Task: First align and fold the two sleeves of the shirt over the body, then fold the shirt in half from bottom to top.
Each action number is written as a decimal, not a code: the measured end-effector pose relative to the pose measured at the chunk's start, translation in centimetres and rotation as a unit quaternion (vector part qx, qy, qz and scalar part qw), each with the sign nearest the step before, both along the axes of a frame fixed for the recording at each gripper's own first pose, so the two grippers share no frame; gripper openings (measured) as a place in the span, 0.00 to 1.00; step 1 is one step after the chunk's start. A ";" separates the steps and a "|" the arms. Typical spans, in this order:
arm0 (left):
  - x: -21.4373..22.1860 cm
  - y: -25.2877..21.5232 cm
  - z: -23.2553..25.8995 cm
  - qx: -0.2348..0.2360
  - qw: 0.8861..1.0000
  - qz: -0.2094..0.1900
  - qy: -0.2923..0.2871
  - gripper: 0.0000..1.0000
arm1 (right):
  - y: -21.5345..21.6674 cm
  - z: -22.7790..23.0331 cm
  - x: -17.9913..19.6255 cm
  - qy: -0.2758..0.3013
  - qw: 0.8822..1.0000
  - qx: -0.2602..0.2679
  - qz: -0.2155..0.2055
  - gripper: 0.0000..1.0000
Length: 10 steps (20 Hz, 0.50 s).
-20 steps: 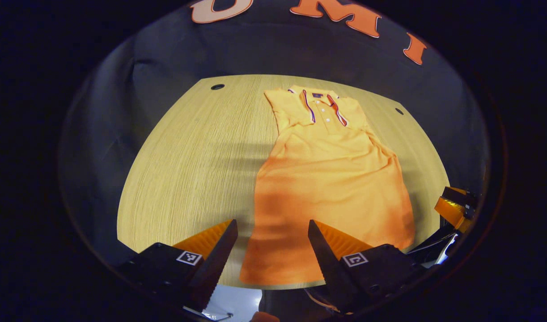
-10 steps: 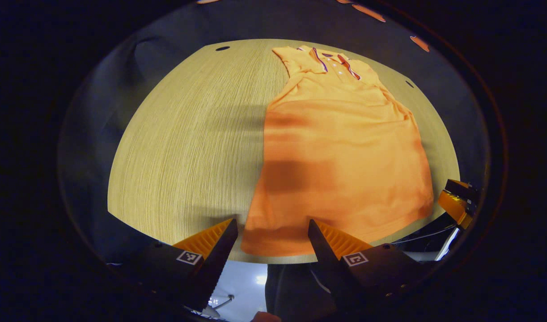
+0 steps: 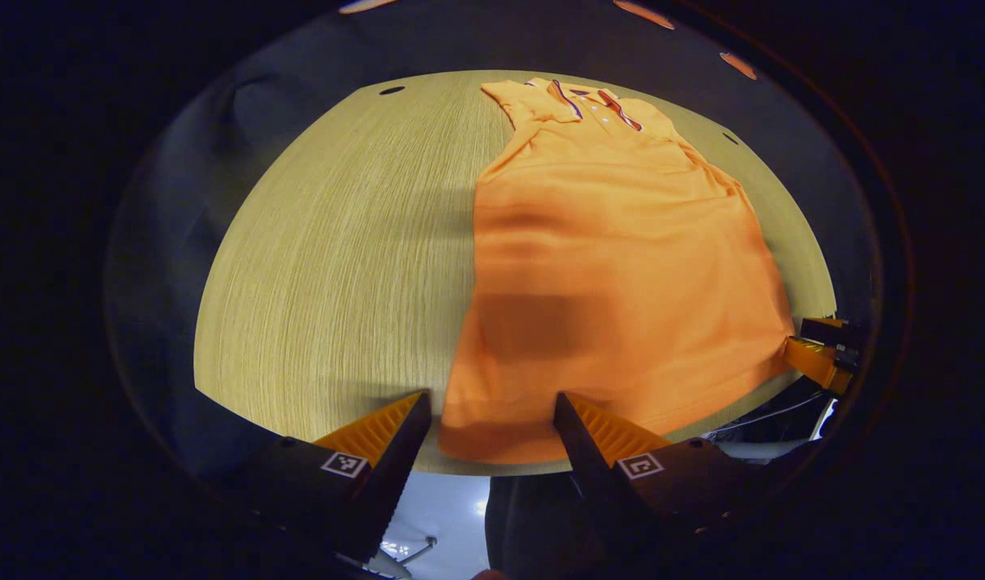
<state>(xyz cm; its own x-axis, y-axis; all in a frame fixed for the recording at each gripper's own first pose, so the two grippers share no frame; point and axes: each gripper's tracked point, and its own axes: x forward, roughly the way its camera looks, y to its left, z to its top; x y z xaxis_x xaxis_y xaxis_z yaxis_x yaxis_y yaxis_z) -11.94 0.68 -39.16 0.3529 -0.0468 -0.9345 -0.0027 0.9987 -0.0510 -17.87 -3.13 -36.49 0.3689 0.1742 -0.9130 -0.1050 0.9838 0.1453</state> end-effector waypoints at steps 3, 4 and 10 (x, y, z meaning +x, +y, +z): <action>0.1 -0.1 -0.1 0.000 1.000 0.000 0.007 0.96 | -0.2 -0.3 0.2 -0.005 1.000 -0.015 0.005 0.95; 0.1 -0.1 -0.1 0.000 1.000 0.001 0.012 0.96 | 0.0 -0.3 0.2 0.000 1.000 -0.017 0.009 0.96; 1.1 -1.9 -0.2 -0.004 1.000 -0.016 0.013 0.73 | 2.3 -0.1 0.2 0.012 1.000 -0.005 0.006 0.58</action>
